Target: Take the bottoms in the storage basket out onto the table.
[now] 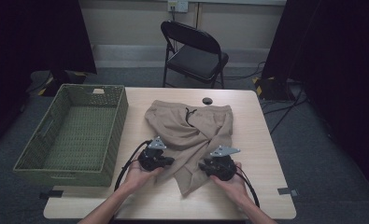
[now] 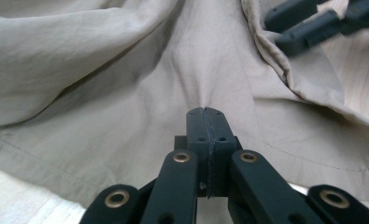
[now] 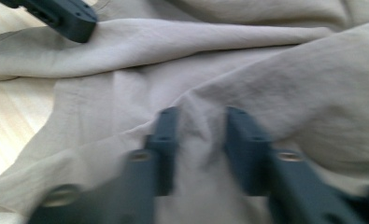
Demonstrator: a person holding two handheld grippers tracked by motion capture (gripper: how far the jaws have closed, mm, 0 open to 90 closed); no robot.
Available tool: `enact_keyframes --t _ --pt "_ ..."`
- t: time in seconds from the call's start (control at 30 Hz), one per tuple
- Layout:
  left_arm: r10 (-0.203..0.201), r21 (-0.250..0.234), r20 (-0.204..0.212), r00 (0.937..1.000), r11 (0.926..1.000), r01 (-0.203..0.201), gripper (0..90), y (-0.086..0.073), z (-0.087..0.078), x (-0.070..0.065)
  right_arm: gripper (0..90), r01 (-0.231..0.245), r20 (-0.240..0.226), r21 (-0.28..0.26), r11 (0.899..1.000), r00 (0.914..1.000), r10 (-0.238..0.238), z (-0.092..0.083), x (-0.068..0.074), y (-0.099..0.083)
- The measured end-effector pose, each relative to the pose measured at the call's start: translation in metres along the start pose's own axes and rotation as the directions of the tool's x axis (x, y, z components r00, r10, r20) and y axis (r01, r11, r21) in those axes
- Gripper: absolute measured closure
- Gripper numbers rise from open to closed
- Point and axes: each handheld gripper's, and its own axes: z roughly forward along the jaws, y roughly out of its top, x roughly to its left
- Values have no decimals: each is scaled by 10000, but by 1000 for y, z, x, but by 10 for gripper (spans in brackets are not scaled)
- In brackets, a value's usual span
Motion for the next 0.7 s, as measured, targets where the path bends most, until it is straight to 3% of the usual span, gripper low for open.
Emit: enact_keyframes --t 0.07,0.2,0.33,0.47,0.53,0.63,0.7 --pt "-46 -90 -15 10000 9999 46 900 1 -3 2 900 -21 77 -110 9999 10000 22 -3 -4 1" --pt "-254 -428 -89 9996 9988 250 900 1 -10 5 900 -71 104 -379 9993 9999 75 -11 -8 4" --pt "-633 -965 -445 9970 9936 588 900 2 -28 13 900 -331 374 -1116 9932 9986 375 -34 -22 8" --pt "-1048 -1660 -669 9922 9818 925 900 4 -47 22 900 -576 836 -1521 9867 9940 709 -60 -40 2" --pt "-1373 -1949 -847 9869 9736 1187 900 3 -55 26 900 -696 1209 -1696 9830 9885 909 -75 -49 -4" --pt "-1514 -2137 -1075 9826 9687 1259 900 2 -62 30 900 -777 1740 -1830 9800 9786 1101 -95 -62 -16" --pt "-1701 -2287 -1363 9760 9639 1361 900 3 -67 32 900 -958 2067 -1860 9779 9691 1343 -109 -71 -28"
